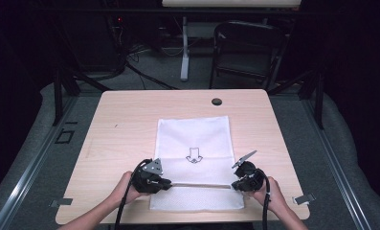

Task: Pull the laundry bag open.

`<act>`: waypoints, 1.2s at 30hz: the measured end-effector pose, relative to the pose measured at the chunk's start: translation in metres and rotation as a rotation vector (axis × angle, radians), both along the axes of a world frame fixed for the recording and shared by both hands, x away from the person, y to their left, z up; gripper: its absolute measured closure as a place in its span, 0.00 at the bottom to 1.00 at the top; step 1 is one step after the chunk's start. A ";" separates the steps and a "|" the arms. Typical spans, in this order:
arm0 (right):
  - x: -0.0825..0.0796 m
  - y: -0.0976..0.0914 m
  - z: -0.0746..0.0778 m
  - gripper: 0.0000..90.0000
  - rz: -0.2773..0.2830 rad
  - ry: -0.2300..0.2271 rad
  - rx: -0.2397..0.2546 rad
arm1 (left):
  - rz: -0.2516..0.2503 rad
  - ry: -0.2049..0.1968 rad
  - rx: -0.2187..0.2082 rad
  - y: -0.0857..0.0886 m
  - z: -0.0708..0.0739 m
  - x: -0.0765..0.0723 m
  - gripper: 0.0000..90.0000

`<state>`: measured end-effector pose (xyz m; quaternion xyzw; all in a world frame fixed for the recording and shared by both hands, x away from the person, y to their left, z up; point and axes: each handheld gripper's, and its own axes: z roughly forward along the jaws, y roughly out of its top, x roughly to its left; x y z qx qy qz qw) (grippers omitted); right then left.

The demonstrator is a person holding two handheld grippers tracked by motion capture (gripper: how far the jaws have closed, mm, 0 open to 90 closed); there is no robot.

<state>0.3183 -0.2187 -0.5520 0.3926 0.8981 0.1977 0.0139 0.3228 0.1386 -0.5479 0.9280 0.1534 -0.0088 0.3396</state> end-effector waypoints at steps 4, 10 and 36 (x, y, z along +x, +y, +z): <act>0.000 0.000 0.000 1.00 0.001 0.000 0.002 | 0.001 0.001 0.009 0.004 0.000 -0.001 0.91; 0.000 0.000 0.000 1.00 0.003 -0.004 0.001 | 0.009 0.002 0.003 0.008 0.000 -0.002 0.91; -0.001 -0.002 0.000 1.00 -0.010 -0.005 -0.017 | 0.047 0.008 0.018 0.029 -0.001 -0.005 0.91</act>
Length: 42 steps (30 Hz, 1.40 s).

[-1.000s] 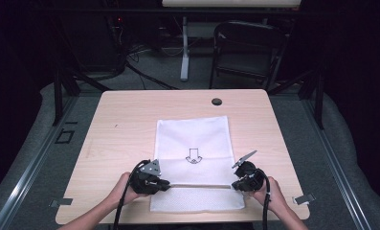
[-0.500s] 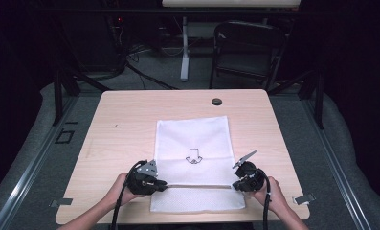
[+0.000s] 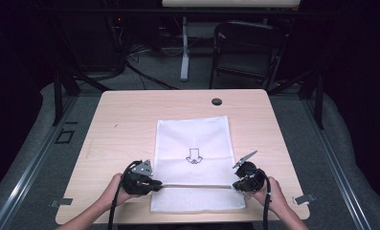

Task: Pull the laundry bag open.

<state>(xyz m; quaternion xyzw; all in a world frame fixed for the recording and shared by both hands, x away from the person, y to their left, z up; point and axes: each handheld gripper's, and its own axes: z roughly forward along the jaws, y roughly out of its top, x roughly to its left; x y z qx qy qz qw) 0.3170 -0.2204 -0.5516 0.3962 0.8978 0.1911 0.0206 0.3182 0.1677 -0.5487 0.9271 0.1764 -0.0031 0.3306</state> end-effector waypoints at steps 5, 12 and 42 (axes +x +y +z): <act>0.000 0.000 0.000 1.00 0.000 0.000 -0.002 | 0.007 -0.002 0.004 0.005 -0.001 -0.001 0.91; 0.000 0.000 0.000 1.00 0.001 0.000 -0.001 | 0.012 0.001 0.013 0.010 0.000 -0.001 0.91; 0.001 0.000 0.001 1.00 0.010 0.010 -0.011 | 0.068 0.020 0.047 0.039 -0.010 -0.003 0.91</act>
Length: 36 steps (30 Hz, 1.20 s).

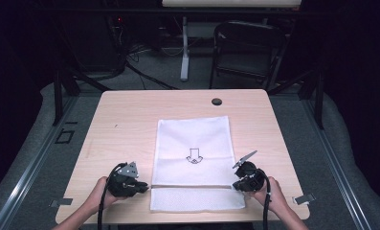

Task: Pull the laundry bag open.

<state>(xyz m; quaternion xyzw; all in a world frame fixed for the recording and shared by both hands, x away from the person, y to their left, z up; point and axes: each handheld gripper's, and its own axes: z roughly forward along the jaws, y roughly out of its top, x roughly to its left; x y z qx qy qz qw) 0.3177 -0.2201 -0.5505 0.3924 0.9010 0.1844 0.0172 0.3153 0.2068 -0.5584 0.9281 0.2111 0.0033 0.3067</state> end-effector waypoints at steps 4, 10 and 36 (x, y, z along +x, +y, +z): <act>-0.002 0.001 -0.001 1.00 -0.004 -0.019 0.000 | -0.002 0.012 0.005 -0.001 0.000 0.001 0.91; -0.002 -0.001 -0.001 1.00 0.007 -0.029 0.015 | -0.001 0.017 0.001 -0.002 0.001 0.002 0.90; -0.022 -0.032 0.045 0.16 -0.079 -0.166 0.084 | 0.241 -0.050 -0.065 0.022 0.047 -0.015 0.18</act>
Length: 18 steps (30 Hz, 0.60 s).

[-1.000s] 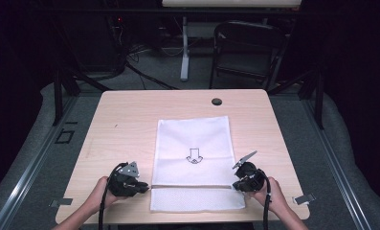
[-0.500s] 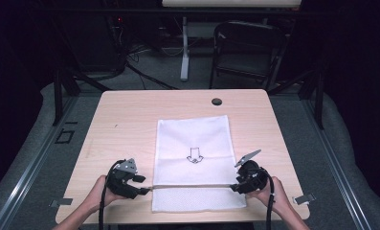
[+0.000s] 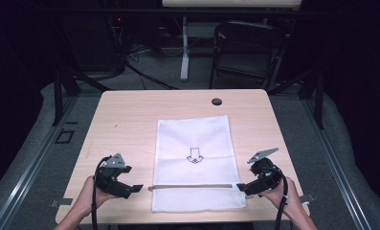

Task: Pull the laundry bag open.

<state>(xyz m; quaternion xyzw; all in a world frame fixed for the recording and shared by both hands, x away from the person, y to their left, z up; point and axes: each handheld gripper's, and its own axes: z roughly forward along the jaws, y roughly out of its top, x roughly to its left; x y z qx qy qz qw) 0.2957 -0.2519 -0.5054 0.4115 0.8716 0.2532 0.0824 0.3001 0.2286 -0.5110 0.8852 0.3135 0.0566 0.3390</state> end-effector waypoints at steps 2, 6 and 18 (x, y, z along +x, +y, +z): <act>-0.004 -0.008 0.001 0.15 -0.014 0.006 0.005 | 0.015 0.000 -0.009 0.003 0.002 -0.003 0.17; -0.013 -0.019 0.001 0.11 -0.056 0.001 -0.009 | 0.075 -0.004 0.011 0.008 0.007 -0.011 0.16; -0.046 -0.045 -0.001 0.00 -0.153 -0.050 -0.006 | 0.268 -0.002 0.029 0.029 0.008 -0.033 0.10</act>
